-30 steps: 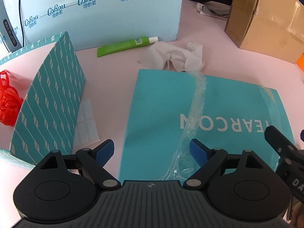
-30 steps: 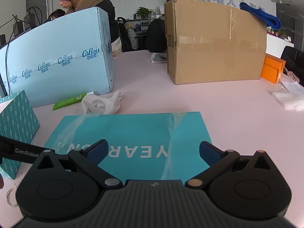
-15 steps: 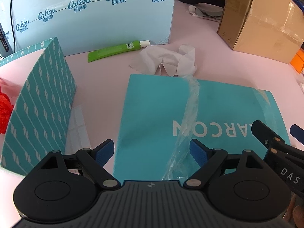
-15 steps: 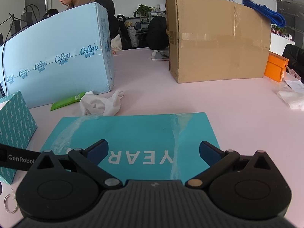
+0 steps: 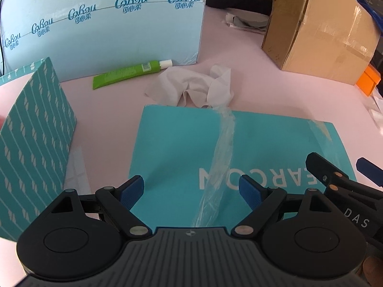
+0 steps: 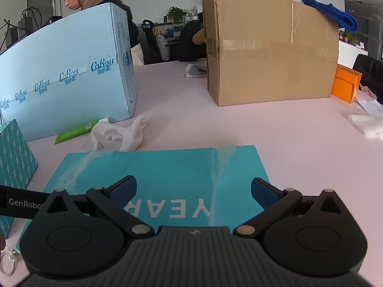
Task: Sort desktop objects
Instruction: 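Move both open tools toward the taped edge of the teal bag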
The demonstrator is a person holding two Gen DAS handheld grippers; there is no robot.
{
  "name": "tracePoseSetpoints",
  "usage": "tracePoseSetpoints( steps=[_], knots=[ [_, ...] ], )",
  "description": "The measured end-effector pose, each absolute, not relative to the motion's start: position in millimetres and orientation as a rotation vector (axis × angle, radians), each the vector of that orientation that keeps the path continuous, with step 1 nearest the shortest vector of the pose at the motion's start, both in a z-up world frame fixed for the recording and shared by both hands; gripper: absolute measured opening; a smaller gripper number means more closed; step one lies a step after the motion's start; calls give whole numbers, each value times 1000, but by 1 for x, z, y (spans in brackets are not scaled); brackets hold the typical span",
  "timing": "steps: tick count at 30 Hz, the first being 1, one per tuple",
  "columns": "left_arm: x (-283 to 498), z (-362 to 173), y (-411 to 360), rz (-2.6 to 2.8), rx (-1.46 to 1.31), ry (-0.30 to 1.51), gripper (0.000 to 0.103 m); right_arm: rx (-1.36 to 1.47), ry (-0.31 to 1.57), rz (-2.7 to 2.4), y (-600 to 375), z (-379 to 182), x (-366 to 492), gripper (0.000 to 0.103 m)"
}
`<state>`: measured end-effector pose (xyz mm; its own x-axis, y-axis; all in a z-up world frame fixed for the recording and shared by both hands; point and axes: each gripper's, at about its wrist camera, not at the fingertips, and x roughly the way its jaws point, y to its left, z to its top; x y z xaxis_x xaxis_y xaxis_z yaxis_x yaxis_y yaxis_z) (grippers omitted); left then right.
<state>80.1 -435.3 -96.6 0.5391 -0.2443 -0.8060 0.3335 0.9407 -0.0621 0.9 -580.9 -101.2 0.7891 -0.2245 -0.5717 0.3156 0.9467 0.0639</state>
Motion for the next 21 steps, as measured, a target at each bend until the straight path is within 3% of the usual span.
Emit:
tracePoseSetpoints(
  steps=[7, 21],
  knots=[
    [87, -100, -438, -322, 89, 919, 85, 143, 602, -298, -582, -104, 7, 101],
    [88, -100, -442, -329, 73, 907, 85, 152, 642, -327, -587, -112, 12, 78]
  ],
)
